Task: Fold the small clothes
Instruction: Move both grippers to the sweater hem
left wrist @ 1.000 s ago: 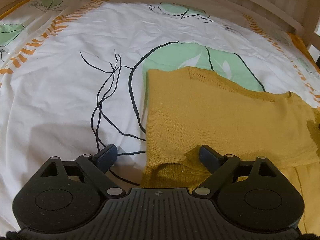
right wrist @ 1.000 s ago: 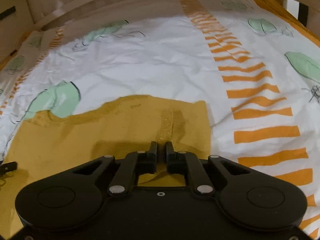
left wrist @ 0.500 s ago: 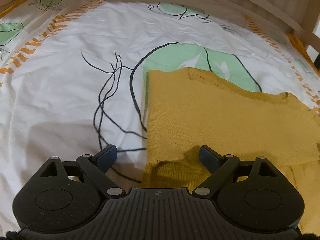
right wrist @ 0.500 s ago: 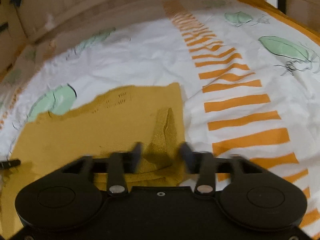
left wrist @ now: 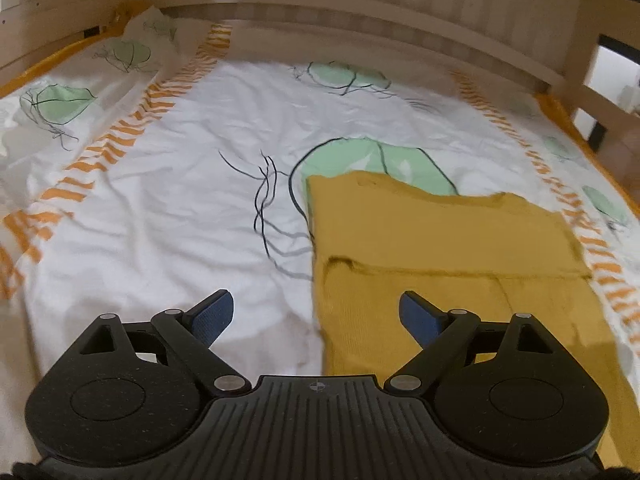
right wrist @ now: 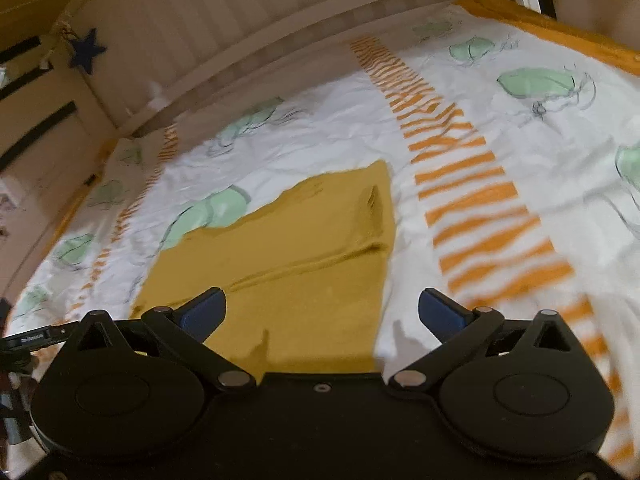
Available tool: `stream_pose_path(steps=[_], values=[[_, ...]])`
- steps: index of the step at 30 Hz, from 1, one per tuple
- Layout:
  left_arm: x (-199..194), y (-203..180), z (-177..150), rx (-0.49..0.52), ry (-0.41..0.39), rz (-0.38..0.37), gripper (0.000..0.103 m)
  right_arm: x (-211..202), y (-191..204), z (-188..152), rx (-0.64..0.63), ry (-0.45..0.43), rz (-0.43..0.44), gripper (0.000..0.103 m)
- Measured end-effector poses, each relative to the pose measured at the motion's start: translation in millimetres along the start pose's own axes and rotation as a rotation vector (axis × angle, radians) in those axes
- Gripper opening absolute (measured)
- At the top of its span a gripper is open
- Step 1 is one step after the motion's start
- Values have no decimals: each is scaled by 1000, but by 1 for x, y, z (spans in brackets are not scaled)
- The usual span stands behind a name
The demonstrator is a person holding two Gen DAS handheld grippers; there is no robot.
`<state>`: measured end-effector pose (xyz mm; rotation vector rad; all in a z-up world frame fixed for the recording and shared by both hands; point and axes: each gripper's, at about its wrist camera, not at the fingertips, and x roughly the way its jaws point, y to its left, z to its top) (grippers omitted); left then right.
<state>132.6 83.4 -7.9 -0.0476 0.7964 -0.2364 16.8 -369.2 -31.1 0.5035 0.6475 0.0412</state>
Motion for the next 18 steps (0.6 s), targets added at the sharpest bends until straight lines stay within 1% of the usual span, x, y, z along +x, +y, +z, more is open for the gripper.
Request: stream_pose_path(steps=[5,11,18], values=[[-27,0,-33,1,55,-46,91,-26,0,-33,15,55,15,103],[-37,-2,-76,23,151,-53,91,-37,-4,-78,45,155,12,103],[-43,-2,-111,38,234,-51,91,-47,-7,-112,92,240,-6,103]])
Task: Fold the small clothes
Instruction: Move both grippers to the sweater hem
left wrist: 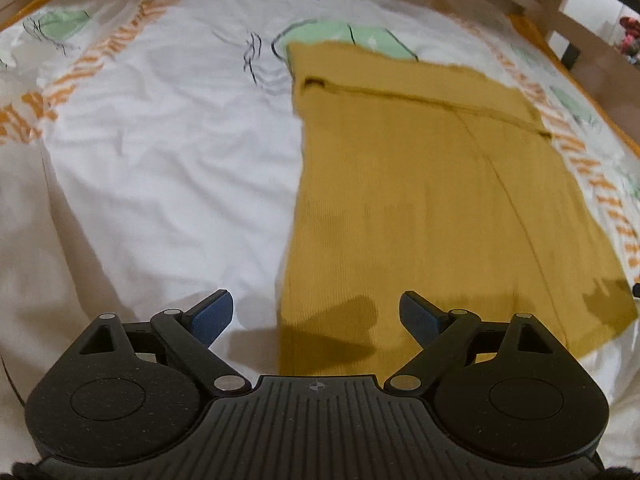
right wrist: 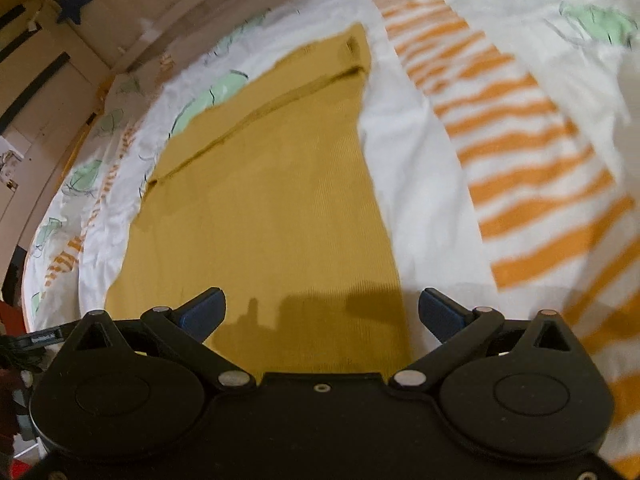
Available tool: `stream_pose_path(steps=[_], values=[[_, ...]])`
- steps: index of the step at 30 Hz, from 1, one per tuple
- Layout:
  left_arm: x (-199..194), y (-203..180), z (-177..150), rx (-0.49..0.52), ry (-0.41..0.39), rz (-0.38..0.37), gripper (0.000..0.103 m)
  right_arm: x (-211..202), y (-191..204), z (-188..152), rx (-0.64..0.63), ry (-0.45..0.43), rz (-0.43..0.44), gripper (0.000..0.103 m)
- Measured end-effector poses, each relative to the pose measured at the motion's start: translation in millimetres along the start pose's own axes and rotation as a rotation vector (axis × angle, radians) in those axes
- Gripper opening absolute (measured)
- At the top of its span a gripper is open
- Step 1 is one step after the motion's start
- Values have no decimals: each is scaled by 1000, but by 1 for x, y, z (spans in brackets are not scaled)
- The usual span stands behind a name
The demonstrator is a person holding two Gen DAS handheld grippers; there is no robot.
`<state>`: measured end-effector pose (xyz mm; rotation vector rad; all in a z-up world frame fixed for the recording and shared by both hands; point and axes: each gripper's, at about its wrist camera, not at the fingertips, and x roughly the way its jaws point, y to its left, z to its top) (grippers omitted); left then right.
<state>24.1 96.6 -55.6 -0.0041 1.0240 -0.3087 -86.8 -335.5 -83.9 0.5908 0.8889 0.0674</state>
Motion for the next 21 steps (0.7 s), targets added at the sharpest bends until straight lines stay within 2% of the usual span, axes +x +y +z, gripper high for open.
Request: stream_pose_path(steps=[4,9,13,16,21], values=[[9,1,-14,-36,70,-22,91,4,-1,-14,18,45,-11,103],[16,-1,-22,-9,82,-19,91,8,-1,-19,16,71,-10,103],[20,0,-22,-22,86,-41,96,16,-3,-19,23,96,1,103],[22,-1,-22,-16,87,-45,99,16,-7,-18,47,90,27,103],[24,-2,-21,-21,83,-52,101,14,-17,-12,100,28,72,103]])
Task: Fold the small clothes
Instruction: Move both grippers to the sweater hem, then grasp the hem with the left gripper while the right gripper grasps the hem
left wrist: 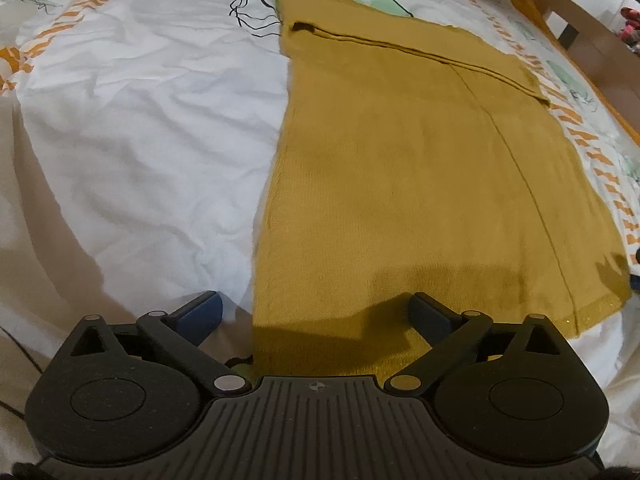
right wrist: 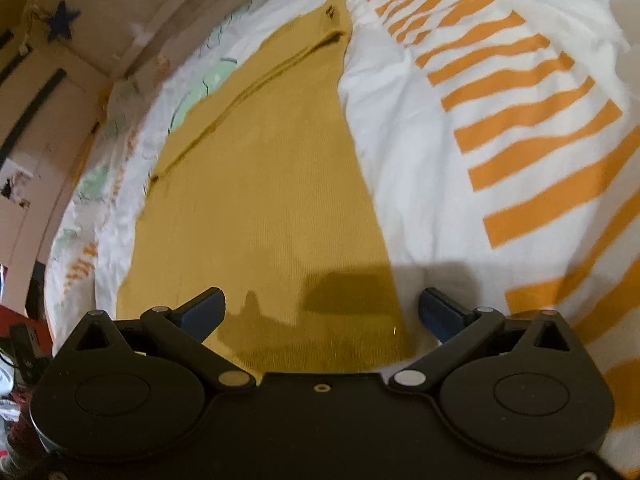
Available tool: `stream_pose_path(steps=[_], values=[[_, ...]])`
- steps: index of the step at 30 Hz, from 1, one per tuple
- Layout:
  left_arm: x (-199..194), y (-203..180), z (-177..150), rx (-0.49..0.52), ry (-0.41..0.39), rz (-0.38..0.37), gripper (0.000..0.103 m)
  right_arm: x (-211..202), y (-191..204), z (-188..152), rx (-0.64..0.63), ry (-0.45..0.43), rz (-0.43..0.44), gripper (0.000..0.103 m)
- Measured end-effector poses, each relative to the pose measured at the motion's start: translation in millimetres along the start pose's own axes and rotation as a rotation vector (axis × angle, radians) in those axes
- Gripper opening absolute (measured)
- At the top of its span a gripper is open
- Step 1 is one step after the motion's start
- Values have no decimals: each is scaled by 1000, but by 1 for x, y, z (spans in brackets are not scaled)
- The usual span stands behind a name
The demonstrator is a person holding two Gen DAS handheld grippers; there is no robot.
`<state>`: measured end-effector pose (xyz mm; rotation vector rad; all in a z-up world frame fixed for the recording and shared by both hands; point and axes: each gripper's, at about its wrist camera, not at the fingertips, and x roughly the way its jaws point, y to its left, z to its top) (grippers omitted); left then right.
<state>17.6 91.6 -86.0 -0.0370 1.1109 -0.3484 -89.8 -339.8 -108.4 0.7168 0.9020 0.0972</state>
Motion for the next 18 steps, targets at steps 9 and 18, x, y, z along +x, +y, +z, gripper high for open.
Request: stream_pose_path(steps=[9,18], values=[[-3,-1,-1,2,-6,-1,97,4,2,3,-12,37,32,103],[-13,5,-3,-21,4,-8,61,2,11,0,-53,102,-19,85]])
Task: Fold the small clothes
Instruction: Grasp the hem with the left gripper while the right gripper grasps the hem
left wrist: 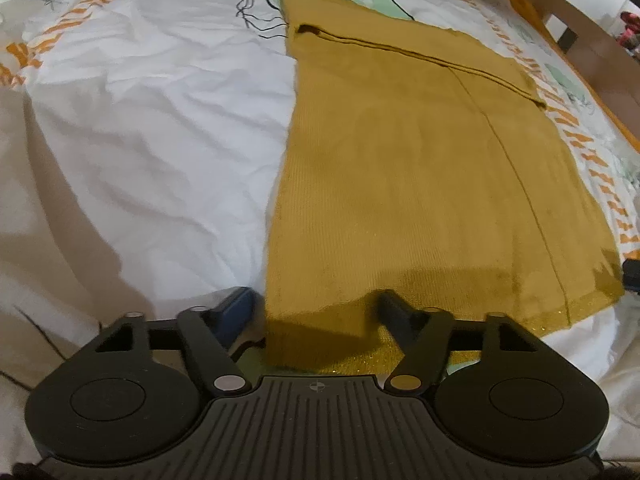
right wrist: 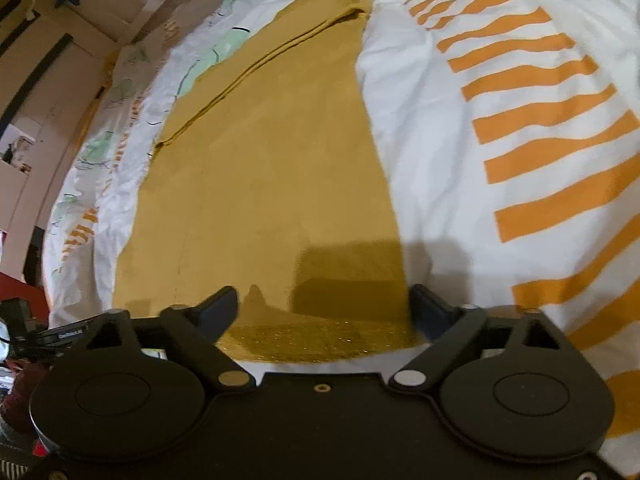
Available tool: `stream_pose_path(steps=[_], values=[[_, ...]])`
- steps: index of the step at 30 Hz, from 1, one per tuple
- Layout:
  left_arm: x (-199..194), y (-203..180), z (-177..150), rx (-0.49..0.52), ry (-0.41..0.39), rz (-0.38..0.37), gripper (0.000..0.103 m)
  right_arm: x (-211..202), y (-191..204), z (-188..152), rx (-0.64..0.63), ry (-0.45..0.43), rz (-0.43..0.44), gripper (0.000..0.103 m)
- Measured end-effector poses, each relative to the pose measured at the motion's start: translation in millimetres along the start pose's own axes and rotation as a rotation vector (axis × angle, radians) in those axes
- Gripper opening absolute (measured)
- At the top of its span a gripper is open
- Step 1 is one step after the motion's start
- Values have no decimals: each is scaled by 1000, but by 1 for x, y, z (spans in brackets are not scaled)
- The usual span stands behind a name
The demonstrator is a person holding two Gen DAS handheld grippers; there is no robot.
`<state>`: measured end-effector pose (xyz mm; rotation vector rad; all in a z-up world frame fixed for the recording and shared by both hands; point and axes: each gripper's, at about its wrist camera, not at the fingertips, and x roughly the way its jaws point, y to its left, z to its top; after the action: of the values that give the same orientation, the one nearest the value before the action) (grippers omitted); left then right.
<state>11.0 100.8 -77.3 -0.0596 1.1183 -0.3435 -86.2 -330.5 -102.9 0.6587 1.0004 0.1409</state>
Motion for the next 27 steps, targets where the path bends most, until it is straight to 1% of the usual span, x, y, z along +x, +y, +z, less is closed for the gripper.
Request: stream_pose_path(steps=[1,2,3,5,7,9,12,15,22,27], values=[[-1,2,0,-8,0,-3,54,-1,-1,0,4,0,-7,77],[-2,3,0,-17,-1,-8,41,-3,-3,0,13,-1,-16,64],[-3,5,0,-29,-4,-19,36,-5,-5,0,22,-4,-30,57],[-5,9,0,-54,-9,-51,10,-8,-10,-2,49,-10,-31,18],[-6,12,-1,-88,-16,-85,6,-9,-14,-3,76,-11,0,16],[-8,12,-1,-106,-31,-93,6,-11,-11,-4,59,-25,3,15],[-14,12,2,-141,-61,-125,5,-17,-6,-3,63,-63,61,15],[-25,11,11,-162,-110,-161,5,-25,0,2,76,-115,109,15],[-47,3,55,-178,-261,-220,5,-36,11,29,112,-241,204,15],[-50,-1,93,-178,-360,-227,5,-38,8,62,143,-335,250,15]])
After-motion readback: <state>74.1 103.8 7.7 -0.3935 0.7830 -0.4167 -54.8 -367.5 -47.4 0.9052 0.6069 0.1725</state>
